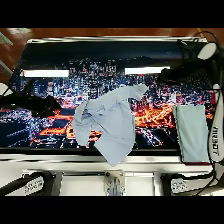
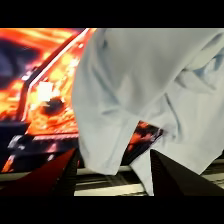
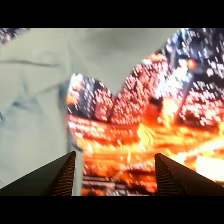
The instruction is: Fold the shirts.
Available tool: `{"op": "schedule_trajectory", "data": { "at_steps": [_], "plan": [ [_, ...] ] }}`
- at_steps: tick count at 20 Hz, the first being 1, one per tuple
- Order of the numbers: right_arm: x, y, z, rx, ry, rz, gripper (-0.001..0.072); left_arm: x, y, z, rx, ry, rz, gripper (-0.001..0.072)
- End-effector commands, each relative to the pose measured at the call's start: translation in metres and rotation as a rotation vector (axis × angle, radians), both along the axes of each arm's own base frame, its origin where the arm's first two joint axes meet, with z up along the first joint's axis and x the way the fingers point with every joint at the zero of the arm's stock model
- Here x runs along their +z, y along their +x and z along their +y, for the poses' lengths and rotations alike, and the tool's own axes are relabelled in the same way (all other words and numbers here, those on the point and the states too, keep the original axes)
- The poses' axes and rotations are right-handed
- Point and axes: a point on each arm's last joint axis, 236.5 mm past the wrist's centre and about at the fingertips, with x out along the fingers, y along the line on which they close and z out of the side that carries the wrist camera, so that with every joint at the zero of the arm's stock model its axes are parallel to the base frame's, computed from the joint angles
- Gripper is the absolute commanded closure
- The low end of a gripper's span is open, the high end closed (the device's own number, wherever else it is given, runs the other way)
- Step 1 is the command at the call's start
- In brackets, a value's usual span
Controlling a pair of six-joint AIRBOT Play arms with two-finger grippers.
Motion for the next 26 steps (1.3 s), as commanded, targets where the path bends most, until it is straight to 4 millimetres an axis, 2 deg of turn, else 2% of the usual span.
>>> {"op": "schedule_trajectory", "data": {
  "at_steps": [1, 2, 3, 4, 5, 7, 9, 13, 19, 21, 22, 24, 26],
  "plan": [
    [-0.026, -0.071, -0.041, -0.079, 0.080, 0.223, 0.0113, -0.018, -0.063, 0.010, -0.041, 0.022, 0.121, 0.0084],
    [-0.040, -0.088, -0.037, -0.085, 0.144, 0.267, 0.0107, -0.034, -0.083, -0.001, -0.037, -0.002, 0.150, 0.0028],
    [-0.053, -0.105, -0.028, -0.072, 0.205, 0.308, 0.0036, -0.050, -0.103, -0.014, -0.025, -0.040, 0.178, 0.0025],
    [-0.064, -0.120, -0.019, -0.056, 0.254, 0.342, 0.0036, -0.064, -0.118, -0.027, -0.016, -0.080, 0.195, 0.0025],
    [-0.077, -0.133, -0.012, -0.049, 0.280, 0.377, 0.0036, -0.077, -0.130, -0.038, 0.008, -0.115, 0.212, 0.0025],
    [-0.097, -0.144, -0.006, -0.075, 0.298, 0.413, 0.0036, -0.097, -0.143, -0.056, 0.051, -0.178, 0.230, 0.0026],
    [-0.106, -0.142, -0.004, -0.103, 0.306, 0.401, 0.0036, -0.107, -0.142, -0.072, 0.098, -0.219, 0.213, 0.0027],
    [-0.107, -0.136, -0.004, -0.123, 0.309, 0.381, 0.0036, -0.118, -0.124, -0.093, 0.135, -0.207, 0.136, 0.0029],
    [-0.106, -0.138, -0.004, -0.121, 0.311, 0.391, 0.0036, -0.135, -0.098, -0.106, 0.249, -0.208, 0.099, 0.0053],
    [-0.110, -0.143, -0.004, -0.099, 0.306, 0.396, 0.0035, -0.141, -0.098, -0.112, 0.261, -0.207, 0.110, 0.0220],
    [-0.115, -0.146, -0.003, -0.105, 0.306, 0.406, 0.0035, -0.145, -0.100, -0.114, 0.256, -0.203, 0.119, 0.0275],
    [-0.123, -0.156, 0.009, -0.114, 0.349, 0.438, 0.0036, -0.147, -0.104, -0.115, 0.248, -0.199, 0.132, 0.0455],
    [-0.136, -0.175, 0.027, -0.076, 0.345, 0.493, 0.0035, -0.143, -0.102, -0.118, 0.198, -0.204, 0.107, 0.0636]
  ]
}}
